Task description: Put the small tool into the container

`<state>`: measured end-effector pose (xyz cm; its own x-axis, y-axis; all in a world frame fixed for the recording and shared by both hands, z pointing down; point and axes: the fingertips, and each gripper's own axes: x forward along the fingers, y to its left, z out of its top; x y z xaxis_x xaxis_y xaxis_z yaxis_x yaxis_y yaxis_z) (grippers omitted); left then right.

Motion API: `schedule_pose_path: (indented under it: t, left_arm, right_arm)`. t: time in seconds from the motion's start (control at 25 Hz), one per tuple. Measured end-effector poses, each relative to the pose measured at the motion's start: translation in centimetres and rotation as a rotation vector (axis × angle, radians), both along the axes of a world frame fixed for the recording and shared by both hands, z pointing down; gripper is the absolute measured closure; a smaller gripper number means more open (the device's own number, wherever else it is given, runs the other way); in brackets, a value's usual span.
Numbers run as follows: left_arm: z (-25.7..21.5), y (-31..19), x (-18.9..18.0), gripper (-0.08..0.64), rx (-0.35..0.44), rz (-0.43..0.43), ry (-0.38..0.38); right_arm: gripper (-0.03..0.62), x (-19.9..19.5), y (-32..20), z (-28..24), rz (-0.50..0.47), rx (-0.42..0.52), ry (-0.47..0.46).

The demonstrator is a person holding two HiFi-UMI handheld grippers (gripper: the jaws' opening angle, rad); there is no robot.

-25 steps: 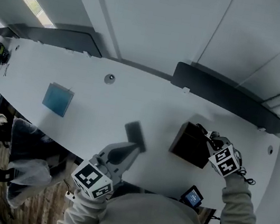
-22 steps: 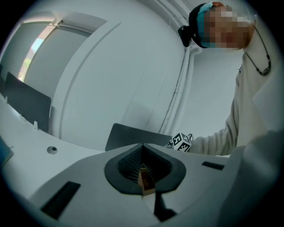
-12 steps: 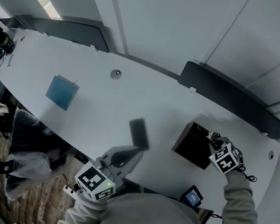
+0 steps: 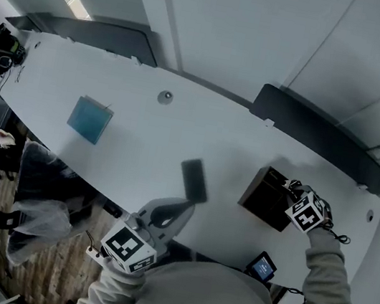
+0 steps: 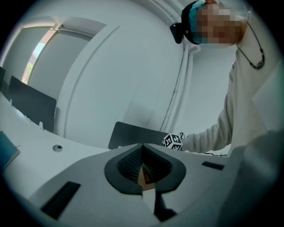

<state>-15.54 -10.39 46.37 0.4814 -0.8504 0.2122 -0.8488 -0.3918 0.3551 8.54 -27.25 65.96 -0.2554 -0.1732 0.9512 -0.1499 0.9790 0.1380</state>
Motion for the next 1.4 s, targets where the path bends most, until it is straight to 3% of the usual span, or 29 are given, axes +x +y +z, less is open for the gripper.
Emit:
schedule_pose_path:
  t: [0.48, 1.16, 1.36, 1.4]
  left_arm:
    - [0.6, 0.5, -0.7, 0.557, -0.011, -0.019, 0.014]
    - [0.7, 0.5, 0.3, 0.557, -0.011, 0.032, 0.025]
    - [0.6, 0.5, 0.5, 0.557, -0.010, 0.044, 0.027]
    - [0.5, 0.5, 0.5, 0.557, -0.010, 0.044, 0.028]
  right_arm:
    - [0.569, -0.1, 0.2, 1.1, 0.009, -0.052, 0.006]
    - [0.569, 0.3, 0.2, 1.1, 0.049, -0.050, -0.008]
    - [0.560, 0.1, 0.1, 0.8, 0.050, -0.018, -0.032]
    - [0.535, 0.2, -0.1, 0.7, 0.060, -0.003, -0.038]
